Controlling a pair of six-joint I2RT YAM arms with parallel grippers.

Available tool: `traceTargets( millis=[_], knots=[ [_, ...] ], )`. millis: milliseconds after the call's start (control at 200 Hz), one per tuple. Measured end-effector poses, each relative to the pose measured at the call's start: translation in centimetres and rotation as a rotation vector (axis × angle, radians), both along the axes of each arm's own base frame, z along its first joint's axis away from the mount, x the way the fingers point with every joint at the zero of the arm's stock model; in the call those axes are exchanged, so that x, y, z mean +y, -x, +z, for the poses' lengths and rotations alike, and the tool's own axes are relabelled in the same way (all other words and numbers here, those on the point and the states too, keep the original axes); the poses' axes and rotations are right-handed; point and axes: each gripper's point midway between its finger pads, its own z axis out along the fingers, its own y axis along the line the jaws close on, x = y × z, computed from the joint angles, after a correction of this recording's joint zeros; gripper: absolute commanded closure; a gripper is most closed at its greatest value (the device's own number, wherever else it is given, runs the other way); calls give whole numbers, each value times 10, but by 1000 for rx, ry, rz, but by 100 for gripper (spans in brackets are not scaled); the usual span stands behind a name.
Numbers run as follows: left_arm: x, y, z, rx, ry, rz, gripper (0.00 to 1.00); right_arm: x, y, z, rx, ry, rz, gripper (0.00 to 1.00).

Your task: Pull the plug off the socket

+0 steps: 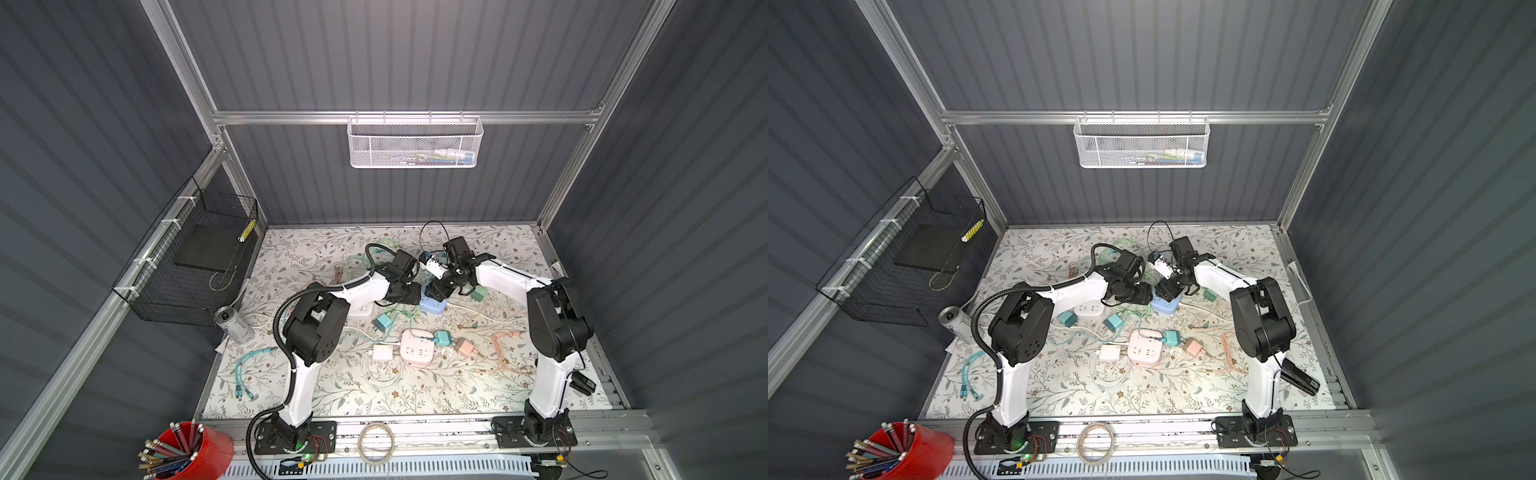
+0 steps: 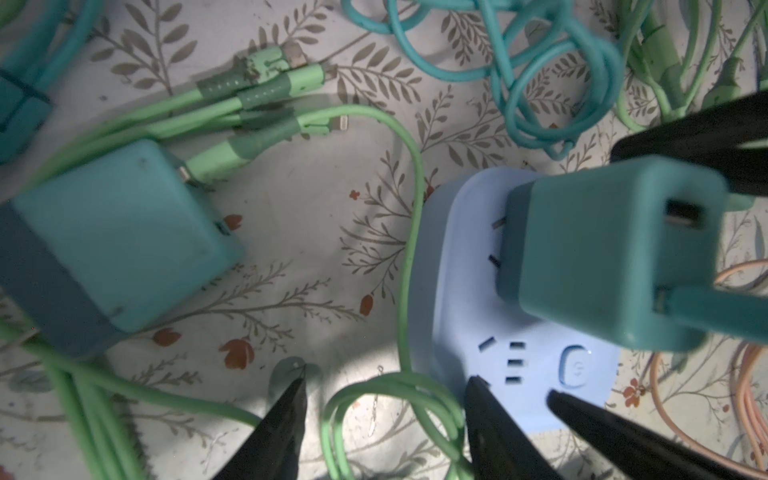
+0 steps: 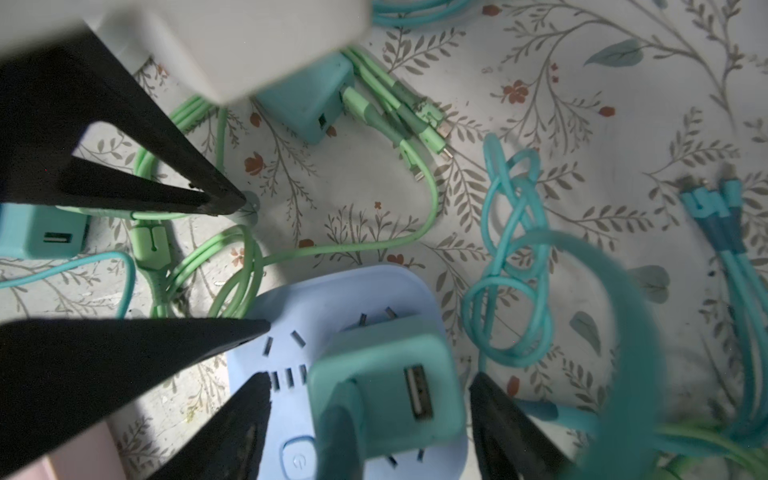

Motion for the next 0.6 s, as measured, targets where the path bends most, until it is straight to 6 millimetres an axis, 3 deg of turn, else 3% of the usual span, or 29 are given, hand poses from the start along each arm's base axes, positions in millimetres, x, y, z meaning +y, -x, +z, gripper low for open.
traceTargets(
  millis=[600],
  knots=[
    [-4,0,-1,3,17,-9,40,3,-10,-10,18,61,37,42]
  ],
)
